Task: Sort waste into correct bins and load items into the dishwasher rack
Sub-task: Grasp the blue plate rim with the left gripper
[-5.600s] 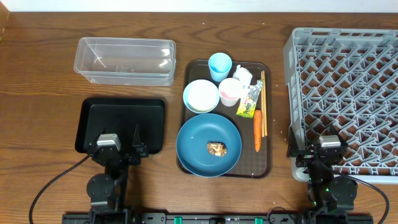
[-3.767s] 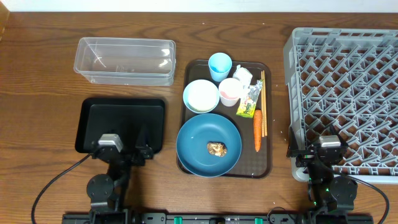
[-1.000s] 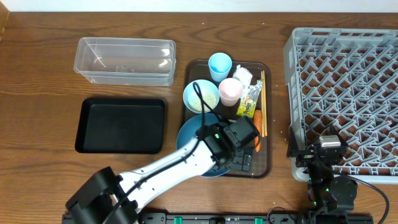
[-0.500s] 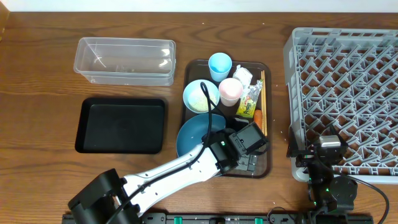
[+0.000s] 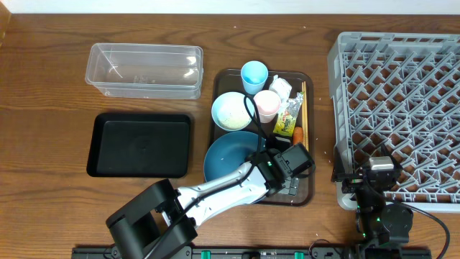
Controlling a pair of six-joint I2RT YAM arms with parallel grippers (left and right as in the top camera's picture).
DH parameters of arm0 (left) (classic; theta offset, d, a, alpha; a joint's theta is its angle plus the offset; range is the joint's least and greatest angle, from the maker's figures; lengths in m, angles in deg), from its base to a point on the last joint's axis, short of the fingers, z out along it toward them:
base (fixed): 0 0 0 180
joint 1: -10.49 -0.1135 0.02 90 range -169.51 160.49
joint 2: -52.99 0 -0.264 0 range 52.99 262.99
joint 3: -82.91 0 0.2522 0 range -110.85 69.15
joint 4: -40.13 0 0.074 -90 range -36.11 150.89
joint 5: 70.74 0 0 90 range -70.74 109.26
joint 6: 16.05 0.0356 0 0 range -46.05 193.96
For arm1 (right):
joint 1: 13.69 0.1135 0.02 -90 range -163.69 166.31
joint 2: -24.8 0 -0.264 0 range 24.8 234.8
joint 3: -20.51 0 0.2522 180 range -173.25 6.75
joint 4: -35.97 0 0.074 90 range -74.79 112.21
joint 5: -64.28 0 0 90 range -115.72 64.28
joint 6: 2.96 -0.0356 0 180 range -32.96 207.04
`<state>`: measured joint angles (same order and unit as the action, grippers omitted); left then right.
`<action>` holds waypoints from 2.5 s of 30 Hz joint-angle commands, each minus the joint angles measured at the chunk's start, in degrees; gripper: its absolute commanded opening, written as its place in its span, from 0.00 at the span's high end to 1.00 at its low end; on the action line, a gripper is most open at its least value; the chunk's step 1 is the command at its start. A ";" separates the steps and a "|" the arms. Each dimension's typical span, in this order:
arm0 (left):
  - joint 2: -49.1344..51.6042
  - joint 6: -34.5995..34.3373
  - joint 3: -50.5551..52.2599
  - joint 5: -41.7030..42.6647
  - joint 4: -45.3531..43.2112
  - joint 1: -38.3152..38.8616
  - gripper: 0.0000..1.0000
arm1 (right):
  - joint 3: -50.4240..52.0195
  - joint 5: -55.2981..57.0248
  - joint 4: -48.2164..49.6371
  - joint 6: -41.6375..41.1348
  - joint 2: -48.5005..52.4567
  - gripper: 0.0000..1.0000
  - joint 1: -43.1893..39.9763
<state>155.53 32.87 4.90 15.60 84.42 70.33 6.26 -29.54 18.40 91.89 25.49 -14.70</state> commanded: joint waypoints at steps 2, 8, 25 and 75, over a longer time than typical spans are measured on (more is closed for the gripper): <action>-0.13 2.03 0.26 -1.53 -1.09 0.04 0.02 | 0.20 0.39 -0.09 -0.50 -0.31 0.01 -0.46; -0.09 2.03 0.26 -1.57 -1.55 0.02 0.02 | 0.17 0.39 -0.09 -0.50 -0.31 0.01 -0.46; 0.24 2.05 0.28 -3.08 -1.16 0.04 0.24 | 0.20 0.39 -0.09 -0.50 -0.31 0.01 -0.46; -1.20 3.74 0.20 -3.26 -1.20 0.07 0.94 | 0.17 0.39 -0.09 -0.50 -0.31 0.01 -0.46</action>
<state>156.54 36.72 4.90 11.58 82.01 70.61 6.26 -29.54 18.40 91.86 25.49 -14.73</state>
